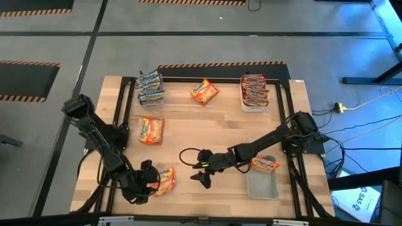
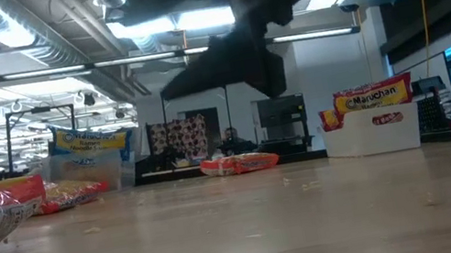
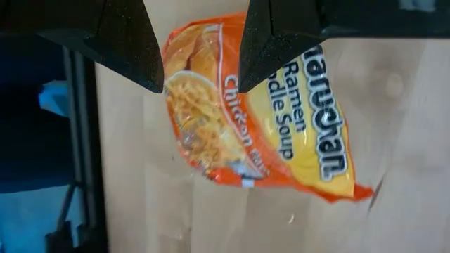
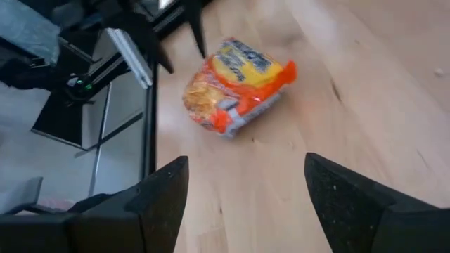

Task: Sort Maruchan noodles
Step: Put the bottom right orange noodle pack into the gray bin, then put the bottom orange noodle pack into the gray bin

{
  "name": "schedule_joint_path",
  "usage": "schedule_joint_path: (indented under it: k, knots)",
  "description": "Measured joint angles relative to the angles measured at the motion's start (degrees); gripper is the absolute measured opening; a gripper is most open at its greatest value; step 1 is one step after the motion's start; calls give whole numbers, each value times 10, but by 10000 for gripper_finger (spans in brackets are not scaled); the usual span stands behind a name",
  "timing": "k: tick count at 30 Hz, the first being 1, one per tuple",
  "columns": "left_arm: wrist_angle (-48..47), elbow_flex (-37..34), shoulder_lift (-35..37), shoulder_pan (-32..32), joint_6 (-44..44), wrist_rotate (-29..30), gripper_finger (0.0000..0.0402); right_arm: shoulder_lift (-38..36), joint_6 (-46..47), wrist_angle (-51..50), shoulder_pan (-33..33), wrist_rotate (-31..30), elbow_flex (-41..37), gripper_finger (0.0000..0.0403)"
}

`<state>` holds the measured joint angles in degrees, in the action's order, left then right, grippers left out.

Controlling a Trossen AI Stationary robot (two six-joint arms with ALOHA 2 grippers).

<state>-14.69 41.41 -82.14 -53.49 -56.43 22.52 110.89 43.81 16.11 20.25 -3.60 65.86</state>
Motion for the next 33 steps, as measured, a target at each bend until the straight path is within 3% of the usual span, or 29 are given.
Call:
schedule_joint_path:
  k: [10, 21, 33]
  knots:
    - [4, 0, -37, -37, -47, 68, 177, 54, 72, -11, -21, 55, 27, 264]
    - [26, 2, -95, -37, -58, 83, 177, 121, 74, 4, -32, 86, 90, 264]
    - [71, 1, -123, 1, 90, 119, 177, 162, 89, -8, -43, 72, 130, 264]
